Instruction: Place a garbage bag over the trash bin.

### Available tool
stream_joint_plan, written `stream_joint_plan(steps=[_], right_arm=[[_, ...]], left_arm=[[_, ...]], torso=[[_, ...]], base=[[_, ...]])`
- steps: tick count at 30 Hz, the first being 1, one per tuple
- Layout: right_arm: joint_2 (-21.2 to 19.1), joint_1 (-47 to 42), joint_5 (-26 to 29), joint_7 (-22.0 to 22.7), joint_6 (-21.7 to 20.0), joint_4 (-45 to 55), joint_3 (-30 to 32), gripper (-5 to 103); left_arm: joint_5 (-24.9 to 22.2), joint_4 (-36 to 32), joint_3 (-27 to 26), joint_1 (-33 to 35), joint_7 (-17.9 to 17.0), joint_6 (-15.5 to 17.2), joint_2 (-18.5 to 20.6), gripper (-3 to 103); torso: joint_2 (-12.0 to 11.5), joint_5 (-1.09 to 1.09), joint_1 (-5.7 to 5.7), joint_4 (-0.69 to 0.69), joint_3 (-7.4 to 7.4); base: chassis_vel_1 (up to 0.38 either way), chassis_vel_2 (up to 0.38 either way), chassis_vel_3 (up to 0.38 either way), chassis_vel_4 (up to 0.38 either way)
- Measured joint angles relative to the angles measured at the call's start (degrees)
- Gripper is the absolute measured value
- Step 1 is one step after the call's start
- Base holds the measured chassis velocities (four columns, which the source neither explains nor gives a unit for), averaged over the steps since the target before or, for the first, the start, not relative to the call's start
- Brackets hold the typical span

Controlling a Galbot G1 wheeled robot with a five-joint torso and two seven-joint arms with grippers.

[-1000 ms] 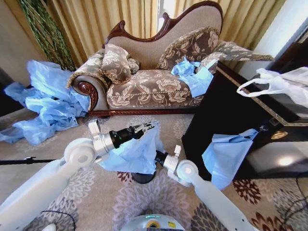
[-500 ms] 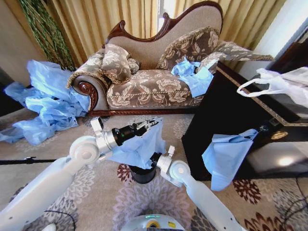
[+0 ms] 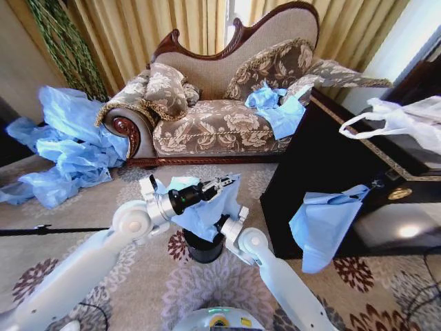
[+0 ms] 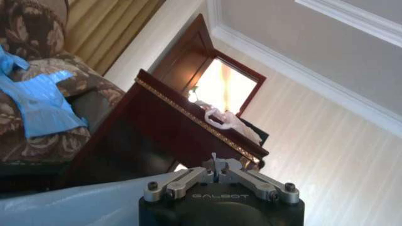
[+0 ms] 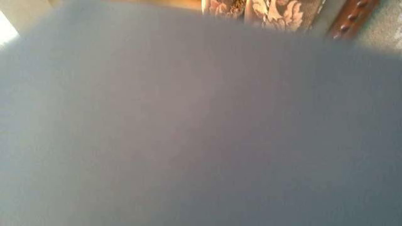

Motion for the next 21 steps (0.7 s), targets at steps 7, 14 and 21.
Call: stream_joint_plan(steps=[7, 14, 21], right_arm=[[1.2, 1.0, 0.0, 1.3, 0.8, 0.2, 0.7, 0], [1.8, 1.3, -1.9, 3.0, 1.2, -2.1, 1.0, 0], [1.8, 1.4, -6.6, 6.9, 1.5, -4.8, 1.1, 0]], left_arm=[[0.9, 0.5, 1.7, 0.0, 1.0, -0.3, -1.1, 0], [1.0, -1.6, 1.0, 3.1, 0.8, -0.6, -3.2, 0], [1.4, -2.8, -0.2, 6.3, 0.7, -1.7, -4.4, 0]], torso=[[0.0, 0.00, 0.00, 0.00, 0.00], [0.0, 0.00, 0.00, 0.01, 0.00], [0.0, 0.00, 0.00, 0.01, 0.00]], base=[[0.000, 0.000, 0.000, 0.000], [0.000, 0.000, 0.000, 0.000], [0.000, 0.000, 0.000, 0.000]])
